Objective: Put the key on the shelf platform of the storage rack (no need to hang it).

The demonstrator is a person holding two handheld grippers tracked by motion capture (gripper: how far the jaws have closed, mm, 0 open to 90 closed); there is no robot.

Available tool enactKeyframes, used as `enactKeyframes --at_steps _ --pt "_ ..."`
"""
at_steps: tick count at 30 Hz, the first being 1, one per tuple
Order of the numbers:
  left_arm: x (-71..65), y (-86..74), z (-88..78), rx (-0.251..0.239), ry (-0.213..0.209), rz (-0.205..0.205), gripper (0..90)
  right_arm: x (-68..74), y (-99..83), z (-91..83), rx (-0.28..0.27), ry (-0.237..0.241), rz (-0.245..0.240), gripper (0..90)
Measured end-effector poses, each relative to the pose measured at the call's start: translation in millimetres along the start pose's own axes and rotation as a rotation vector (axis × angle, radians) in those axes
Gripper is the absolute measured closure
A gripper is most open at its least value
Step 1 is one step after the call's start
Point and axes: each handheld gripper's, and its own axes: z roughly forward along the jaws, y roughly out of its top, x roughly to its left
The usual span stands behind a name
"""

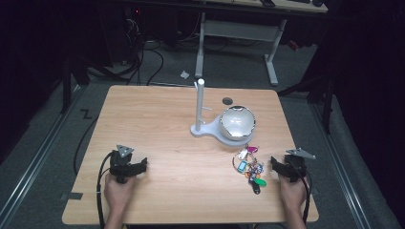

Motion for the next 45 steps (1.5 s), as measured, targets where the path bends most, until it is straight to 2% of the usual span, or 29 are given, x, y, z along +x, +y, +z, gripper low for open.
enactKeyframes --at_steps 17,32,39,40,41,42,45 --pt "0.3 -0.2 -0.2 -0.001 -0.002 -0.002 21.3 0.1 -0.2 -0.1 0.001 0.000 0.002 40.7" --pt "1.1 -0.1 -0.4 -0.001 -0.006 -0.005 21.3 0.8 0.4 -1.2 0.011 0.015 -0.016 39.9" --pt "0.6 -0.1 -0.4 0.000 -0.003 -0.002 21.1 1.2 -0.4 -0.7 0.002 0.011 -0.001 40.0" --pt "0.6 -0.1 -0.4 0.000 -0.003 -0.001 21.3 -0.4 -0.3 -0.7 0.001 0.032 0.013 36.2" --pt "0.6 -0.1 -0.4 0.000 -0.003 -0.001 21.3 -0.4 -0.3 -0.7 0.001 0.032 0.013 36.2" --pt "0.6 -0.1 -0.4 0.000 -0.003 -0.002 21.3 -3.2 0.1 -0.8 -0.001 0.045 0.038 34.8" --pt "0.5 -0.1 -0.4 0.000 -0.003 -0.001 21.3 -5.5 0.9 -0.7 0.002 0.046 0.057 34.7"
